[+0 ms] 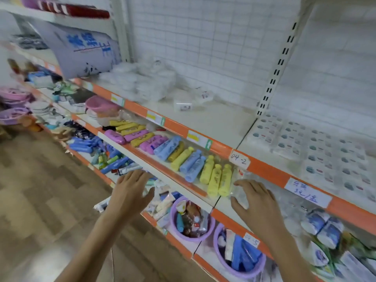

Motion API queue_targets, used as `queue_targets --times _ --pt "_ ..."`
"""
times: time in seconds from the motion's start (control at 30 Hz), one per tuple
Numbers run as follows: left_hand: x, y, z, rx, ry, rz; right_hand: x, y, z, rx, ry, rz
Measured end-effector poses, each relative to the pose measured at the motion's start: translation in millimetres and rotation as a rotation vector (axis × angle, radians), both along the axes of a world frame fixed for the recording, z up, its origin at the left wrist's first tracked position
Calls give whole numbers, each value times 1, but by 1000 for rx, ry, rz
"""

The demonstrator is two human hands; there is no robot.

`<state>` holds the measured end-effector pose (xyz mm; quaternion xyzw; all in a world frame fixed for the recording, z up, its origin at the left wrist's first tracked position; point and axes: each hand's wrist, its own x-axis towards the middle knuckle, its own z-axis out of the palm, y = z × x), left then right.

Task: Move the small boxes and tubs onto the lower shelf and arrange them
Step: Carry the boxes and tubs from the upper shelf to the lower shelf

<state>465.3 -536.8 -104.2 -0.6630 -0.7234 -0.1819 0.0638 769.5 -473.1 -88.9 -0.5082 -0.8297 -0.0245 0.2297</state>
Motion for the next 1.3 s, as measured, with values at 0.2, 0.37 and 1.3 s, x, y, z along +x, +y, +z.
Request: queue_targets --times 0.2,0.37,1.3 --pt "-60 -13 -7 13 -51 178 -91 40 -6 -43 31 177" --pt "-109 15 -14 19 -49 248 -156 83 -14 -96 123 292" --pt "-413 495 133 -274 -92 -291 -476 458 102 -416 -92 346"
